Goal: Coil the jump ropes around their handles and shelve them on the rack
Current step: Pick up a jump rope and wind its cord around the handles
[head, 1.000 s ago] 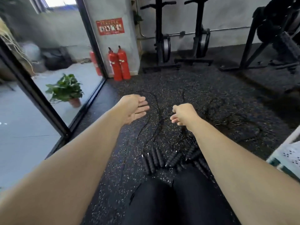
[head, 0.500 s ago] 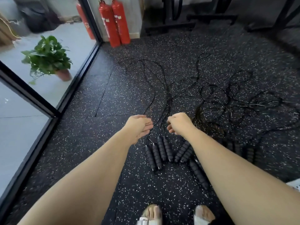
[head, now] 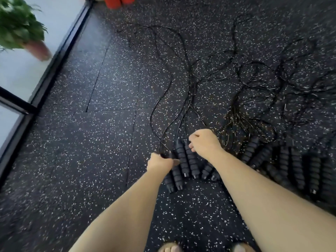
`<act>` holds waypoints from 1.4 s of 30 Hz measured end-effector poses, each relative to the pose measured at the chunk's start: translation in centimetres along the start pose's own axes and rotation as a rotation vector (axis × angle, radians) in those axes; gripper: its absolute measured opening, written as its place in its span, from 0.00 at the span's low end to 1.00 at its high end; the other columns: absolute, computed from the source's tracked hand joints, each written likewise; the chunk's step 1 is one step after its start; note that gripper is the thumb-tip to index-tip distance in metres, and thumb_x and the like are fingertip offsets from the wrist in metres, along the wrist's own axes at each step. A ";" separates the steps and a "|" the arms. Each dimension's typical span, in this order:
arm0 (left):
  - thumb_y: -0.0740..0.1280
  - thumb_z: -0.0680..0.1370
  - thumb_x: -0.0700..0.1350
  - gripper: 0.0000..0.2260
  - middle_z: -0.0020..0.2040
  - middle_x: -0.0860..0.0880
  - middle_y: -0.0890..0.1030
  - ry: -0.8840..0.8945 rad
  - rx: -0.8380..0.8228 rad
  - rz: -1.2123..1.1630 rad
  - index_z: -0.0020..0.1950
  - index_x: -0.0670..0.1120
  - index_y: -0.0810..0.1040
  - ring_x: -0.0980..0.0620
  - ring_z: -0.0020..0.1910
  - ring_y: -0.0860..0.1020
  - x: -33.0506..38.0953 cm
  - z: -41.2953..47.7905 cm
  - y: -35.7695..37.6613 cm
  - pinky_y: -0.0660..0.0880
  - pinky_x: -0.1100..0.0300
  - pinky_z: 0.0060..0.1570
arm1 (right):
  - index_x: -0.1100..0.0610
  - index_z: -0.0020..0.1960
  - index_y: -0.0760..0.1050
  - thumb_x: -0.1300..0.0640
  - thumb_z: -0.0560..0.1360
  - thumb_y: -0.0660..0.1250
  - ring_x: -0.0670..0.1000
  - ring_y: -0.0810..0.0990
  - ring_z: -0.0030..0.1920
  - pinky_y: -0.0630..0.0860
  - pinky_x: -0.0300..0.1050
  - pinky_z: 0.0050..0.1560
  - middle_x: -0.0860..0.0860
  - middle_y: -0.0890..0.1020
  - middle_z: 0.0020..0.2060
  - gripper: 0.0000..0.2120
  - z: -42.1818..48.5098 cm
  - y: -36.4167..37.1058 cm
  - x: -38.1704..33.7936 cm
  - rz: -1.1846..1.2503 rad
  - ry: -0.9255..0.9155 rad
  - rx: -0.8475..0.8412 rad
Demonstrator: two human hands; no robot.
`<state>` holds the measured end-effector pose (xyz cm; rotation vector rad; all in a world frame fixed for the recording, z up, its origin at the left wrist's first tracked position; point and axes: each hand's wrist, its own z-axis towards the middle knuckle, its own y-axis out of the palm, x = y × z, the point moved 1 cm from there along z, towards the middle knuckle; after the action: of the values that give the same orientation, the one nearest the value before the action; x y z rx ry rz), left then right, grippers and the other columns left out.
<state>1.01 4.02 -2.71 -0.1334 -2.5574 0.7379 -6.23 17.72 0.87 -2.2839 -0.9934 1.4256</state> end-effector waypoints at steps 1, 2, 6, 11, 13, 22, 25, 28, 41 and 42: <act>0.81 0.67 0.53 0.39 0.67 0.41 0.72 -0.041 0.010 0.049 0.69 0.42 0.64 0.41 0.64 0.72 -0.6 0.5 0.8 0.72 0.50 0.62 | 0.64 0.46 0.79 0.56 0.77 0.59 0.61 0.82 0.44 0.80 0.58 0.49 0.58 0.83 0.41 0.14 0.2 0.2 0.5 -0.016 0.000 0.008; 0.81 0.66 0.55 0.47 0.71 0.40 0.68 -0.071 0.022 0.107 0.75 0.43 0.58 0.40 0.69 0.68 -1.0 1.0 1.6 0.70 0.47 0.67 | 0.63 0.45 0.79 0.56 0.77 0.59 0.61 0.82 0.44 0.80 0.57 0.48 0.57 0.83 0.40 0.13 0.5 0.4 1.1 -0.027 0.003 0.017; 0.81 0.65 0.56 0.61 0.77 0.40 0.56 -0.062 0.056 0.235 0.80 0.49 0.37 0.39 0.76 0.57 -2.0 1.9 3.6 0.63 0.43 0.70 | 0.62 0.46 0.79 0.56 0.76 0.58 0.61 0.82 0.45 0.80 0.59 0.48 0.57 0.84 0.40 0.13 1.1 1.4 2.5 -0.049 0.018 0.030; 0.80 0.67 0.53 0.61 0.75 0.42 0.58 -0.002 0.054 0.222 0.79 0.53 0.33 0.41 0.75 0.59 -3.1 2.9 4.5 0.67 0.44 0.67 | 0.63 0.46 0.78 0.58 0.73 0.58 0.64 0.81 0.47 0.80 0.61 0.48 0.60 0.83 0.42 0.12 1.5 2.4 3.0 -0.042 0.015 0.028; 0.80 0.68 0.51 0.59 0.75 0.42 0.58 0.018 0.032 0.241 0.79 0.53 0.34 0.42 0.74 0.60 -3.5 3.0 4.4 0.68 0.45 0.66 | 0.64 0.48 0.77 0.58 0.72 0.58 0.64 0.81 0.48 0.79 0.62 0.49 0.61 0.82 0.44 0.13 1.6 2.6 3.3 -0.039 0.014 0.027; 0.74 0.72 0.48 0.52 0.73 0.44 0.61 0.095 0.128 0.699 0.79 0.51 0.35 0.43 0.72 0.61 -5.4 3.5 3.1 0.67 0.46 0.65 | 0.64 0.49 0.76 0.58 0.72 0.58 0.50 0.71 0.33 0.78 0.64 0.51 0.62 0.81 0.45 0.13 1.6 3.0 3.8 -0.059 0.001 0.027; 0.74 0.72 0.49 0.50 0.74 0.44 0.59 0.134 0.158 0.753 0.80 0.49 0.39 0.43 0.73 0.60 -6.7 3.9 2.2 0.64 0.47 0.69 | 0.64 0.48 0.77 0.58 0.72 0.58 0.61 0.78 0.34 0.78 0.63 0.51 0.61 0.82 0.43 0.13 1.6 2.7 4.0 -0.069 0.007 0.030; 0.74 0.69 0.56 0.52 0.75 0.45 0.56 0.209 0.182 0.693 0.80 0.47 0.41 0.43 0.75 0.58 -6.8 4.1 2.1 0.62 0.47 0.70 | 0.65 0.49 0.76 0.58 0.72 0.58 0.52 0.74 0.33 0.78 0.63 0.51 0.61 0.82 0.43 0.13 1.6 2.9 3.9 -0.063 0.007 0.025; 0.70 0.77 0.53 0.30 0.68 0.45 0.67 0.231 0.167 0.762 0.71 0.43 0.60 0.45 0.68 0.66 -6.3 3.6 -0.5 0.72 0.48 0.60 | 0.65 0.50 0.77 0.58 0.75 0.58 0.50 0.71 0.34 0.77 0.64 0.50 0.62 0.82 0.44 0.12 1.3 2.4 2.8 -0.121 -0.018 -0.023; 0.70 0.77 0.53 0.29 0.67 0.45 0.67 0.215 0.177 0.750 0.71 0.43 0.60 0.44 0.68 0.66 -6.1 3.2 -1.5 0.72 0.48 0.61 | 0.66 0.50 0.76 0.59 0.75 0.58 0.49 0.70 0.34 0.76 0.64 0.50 0.63 0.81 0.45 0.13 1.1 2.1 2.2 -0.128 -0.026 -0.032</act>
<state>4.96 -0.11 -6.81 -1.0864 -2.1928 1.1310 -5.70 17.52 -2.29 -2.1857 -1.1557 1.3999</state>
